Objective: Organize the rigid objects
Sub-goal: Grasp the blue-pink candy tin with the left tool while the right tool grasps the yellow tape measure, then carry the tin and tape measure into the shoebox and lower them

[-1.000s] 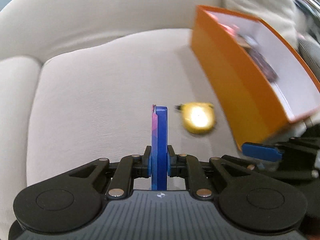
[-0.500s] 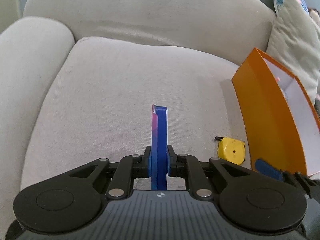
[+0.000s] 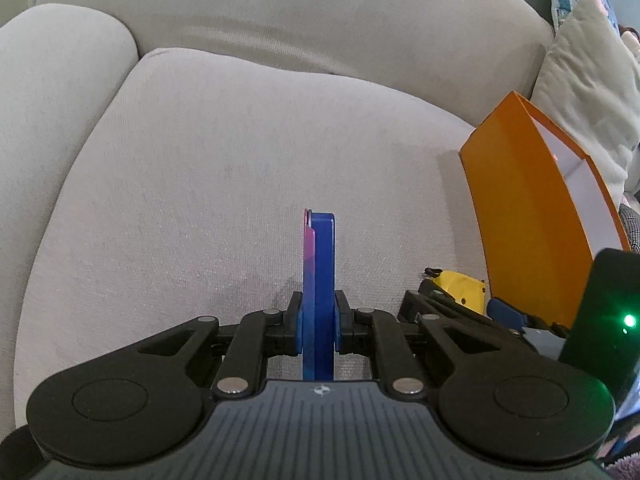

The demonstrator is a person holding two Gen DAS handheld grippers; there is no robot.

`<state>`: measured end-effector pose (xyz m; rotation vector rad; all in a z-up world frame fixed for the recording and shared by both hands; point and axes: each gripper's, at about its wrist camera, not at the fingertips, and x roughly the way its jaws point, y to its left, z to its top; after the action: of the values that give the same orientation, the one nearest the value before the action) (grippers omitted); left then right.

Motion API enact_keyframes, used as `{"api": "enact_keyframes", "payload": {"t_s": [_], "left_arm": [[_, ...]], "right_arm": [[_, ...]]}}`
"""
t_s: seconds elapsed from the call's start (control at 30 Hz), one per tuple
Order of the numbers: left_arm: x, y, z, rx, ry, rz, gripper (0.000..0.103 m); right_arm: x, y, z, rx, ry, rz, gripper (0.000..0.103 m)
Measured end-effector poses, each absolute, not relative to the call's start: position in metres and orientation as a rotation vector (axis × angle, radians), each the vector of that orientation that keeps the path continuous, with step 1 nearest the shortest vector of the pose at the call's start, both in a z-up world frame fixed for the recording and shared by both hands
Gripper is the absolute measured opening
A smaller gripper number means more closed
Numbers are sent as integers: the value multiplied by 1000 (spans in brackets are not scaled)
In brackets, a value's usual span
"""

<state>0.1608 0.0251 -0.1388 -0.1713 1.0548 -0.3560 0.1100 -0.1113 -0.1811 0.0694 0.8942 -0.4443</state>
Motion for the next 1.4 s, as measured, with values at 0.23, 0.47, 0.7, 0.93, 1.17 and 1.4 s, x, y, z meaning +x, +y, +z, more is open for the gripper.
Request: {"api": "enact_keyframes", "payload": {"t_s": [0.23,0.47,0.7,0.93,1.17,1.4], "left_arm": [[166,22,-144,-159,1077,-353,15],[167,16,-143,-124,1081,-350,15],[155,3,-127,-30,1014,-332,15],[131,3,-96,-30,960,-305,15],[108,-12,-52,-43,885,-365,15],[98,-61,-10,-20,829,-510,15]], "right_arm": [[113,-121,-187,110,898,-414,64],[110,-133,-184,144,907,-358,55],[92,-133,-159,151,864,-267,55],[68,-135,-125,148,798,-185,55],[36,-146,-78,143,673,-117,55],[15,-200,-40,126,623,-84,55]]}}
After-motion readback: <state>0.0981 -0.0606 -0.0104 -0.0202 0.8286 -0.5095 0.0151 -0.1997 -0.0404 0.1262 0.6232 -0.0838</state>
